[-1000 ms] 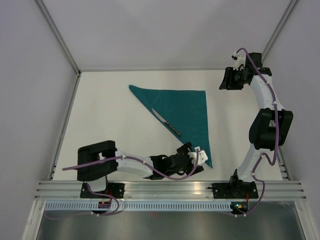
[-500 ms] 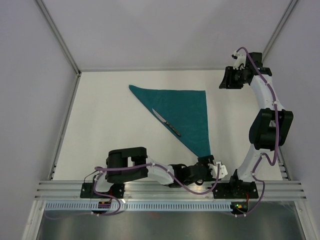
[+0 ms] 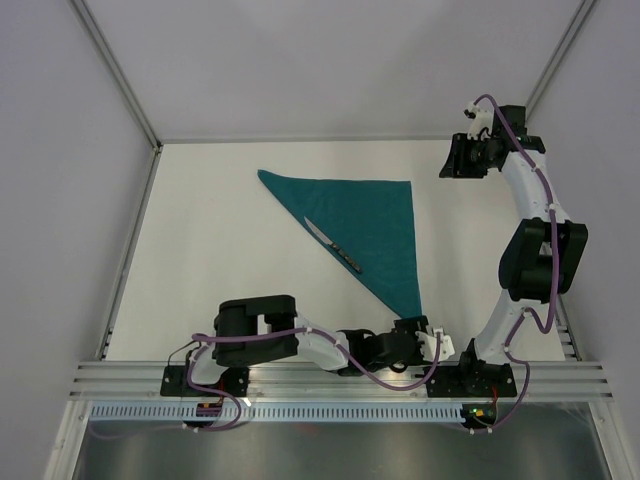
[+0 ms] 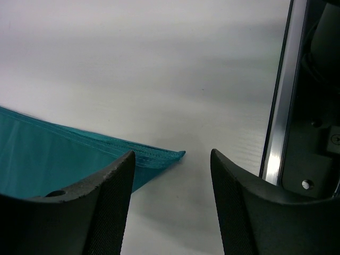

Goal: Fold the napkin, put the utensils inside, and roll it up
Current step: Fold the napkin

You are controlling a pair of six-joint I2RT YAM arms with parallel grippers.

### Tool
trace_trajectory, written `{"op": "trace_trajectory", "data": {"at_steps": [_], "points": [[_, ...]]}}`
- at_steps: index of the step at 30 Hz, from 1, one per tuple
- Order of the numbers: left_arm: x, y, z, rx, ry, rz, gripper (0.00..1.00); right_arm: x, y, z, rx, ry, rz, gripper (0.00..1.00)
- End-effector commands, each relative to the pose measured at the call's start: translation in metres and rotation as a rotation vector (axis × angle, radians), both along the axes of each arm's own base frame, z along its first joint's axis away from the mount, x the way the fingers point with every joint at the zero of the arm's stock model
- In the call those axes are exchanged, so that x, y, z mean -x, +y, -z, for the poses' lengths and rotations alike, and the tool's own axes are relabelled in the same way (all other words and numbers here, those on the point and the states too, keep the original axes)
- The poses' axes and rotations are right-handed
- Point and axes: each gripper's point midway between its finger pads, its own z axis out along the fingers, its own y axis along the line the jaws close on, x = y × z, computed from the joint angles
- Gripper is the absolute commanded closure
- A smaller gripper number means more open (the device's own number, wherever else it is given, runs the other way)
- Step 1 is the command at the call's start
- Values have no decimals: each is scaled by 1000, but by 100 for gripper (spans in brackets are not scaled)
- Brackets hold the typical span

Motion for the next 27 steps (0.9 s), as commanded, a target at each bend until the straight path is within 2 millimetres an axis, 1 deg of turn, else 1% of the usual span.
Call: {"op": "trace_trajectory", "data": {"at_steps": [1,2,7,10,14,17,19,20,27], "points": [[9,-12,-4,31,21,18,36,1,0,-21,-1,-68,-11,52],[5,-11,-4,34,15,1,36,0,0,-21,-2,-70,-12,52],[3,-16,-5,41,5,-9,36,0,1,-18,-9,-66,-12,55],[2,-18,0,31,3,-10,39,1,1,-18,-8,-65,-13,58],[2,-18,6,22,7,-16,53,1,1,-18,-4,-66,-15,58],[2,-17,11,12,14,-20,60,2,1,-18,-3,-67,-16,59],[2,-15,15,4,21,-23,62,3,1,-18,-5,-66,-17,59],[2,-15,14,4,22,-24,65,3,1,-18,-5,-66,-17,58],[-1,-17,14,-1,15,-39,76,3,0,-19,-5,-67,-14,59]]}}
